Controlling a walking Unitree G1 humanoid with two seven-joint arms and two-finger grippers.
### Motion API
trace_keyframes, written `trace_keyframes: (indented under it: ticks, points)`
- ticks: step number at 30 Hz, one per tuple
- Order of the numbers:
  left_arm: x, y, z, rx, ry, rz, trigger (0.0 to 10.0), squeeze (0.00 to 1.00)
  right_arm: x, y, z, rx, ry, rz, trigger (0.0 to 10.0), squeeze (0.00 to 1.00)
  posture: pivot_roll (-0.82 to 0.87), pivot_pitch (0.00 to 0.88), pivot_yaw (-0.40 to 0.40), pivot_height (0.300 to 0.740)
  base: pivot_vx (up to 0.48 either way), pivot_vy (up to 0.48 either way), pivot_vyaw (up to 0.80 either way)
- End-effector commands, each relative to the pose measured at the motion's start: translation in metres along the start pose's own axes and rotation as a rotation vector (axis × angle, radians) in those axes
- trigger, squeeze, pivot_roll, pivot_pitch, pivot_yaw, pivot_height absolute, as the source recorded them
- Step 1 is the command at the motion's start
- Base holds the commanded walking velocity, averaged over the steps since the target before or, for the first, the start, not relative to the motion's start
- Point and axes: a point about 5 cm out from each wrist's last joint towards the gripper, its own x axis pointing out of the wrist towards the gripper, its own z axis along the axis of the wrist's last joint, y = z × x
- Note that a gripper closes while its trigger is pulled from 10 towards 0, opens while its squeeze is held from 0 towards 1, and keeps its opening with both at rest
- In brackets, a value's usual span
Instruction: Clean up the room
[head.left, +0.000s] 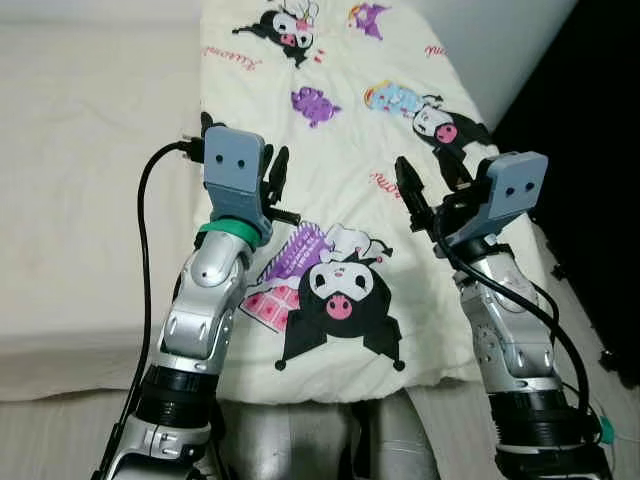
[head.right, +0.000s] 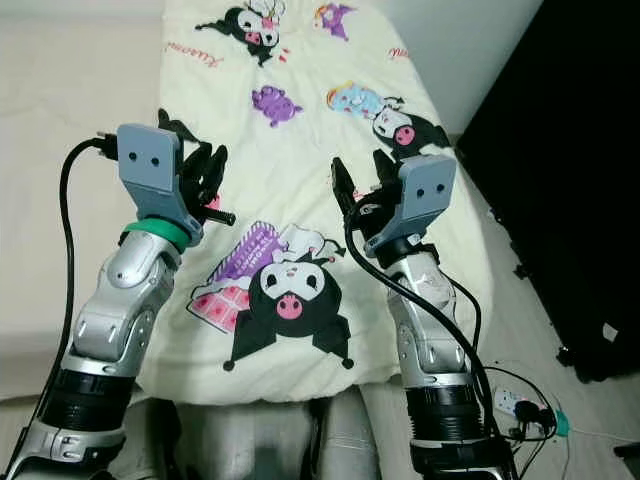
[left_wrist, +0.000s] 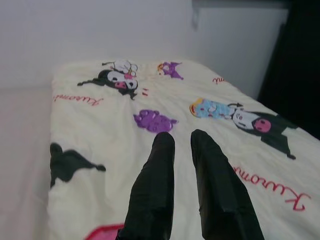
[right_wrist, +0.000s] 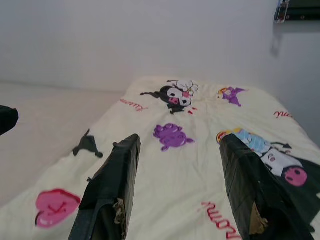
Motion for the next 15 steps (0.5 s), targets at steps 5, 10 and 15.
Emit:
trace_keyframes:
  ticks: [5,10,15]
  points:
    - [0.0045,-0.0112,-0.0004,-0.006,0.002,-0.029,10.0,0.0,-0.0047,-0.006,-0.0072,-0.006,0.023,-0.024,10.0,0.0,-0.08,0.031,-0.027,0.651,0.0,0.0,0.0]
    - [0.0051,-0.0151,0.0005,-0.012,0.0,-0.041,10.0,0.0,-0.0048,-0.0061,-0.0098,-0.007,0.028,-0.023,10.0,0.0,-0.08,0.028,-0.026,0.676,0.0,0.0,0.0]
    - [0.004,-0.0157,-0.0005,-0.011,0.006,-0.044,10.0,0.0,-0.0045,-0.0058,-0.0121,-0.006,0.033,-0.021,10.0,0.0,-0.07,0.023,-0.028,0.7,0.0,0.0,0.0]
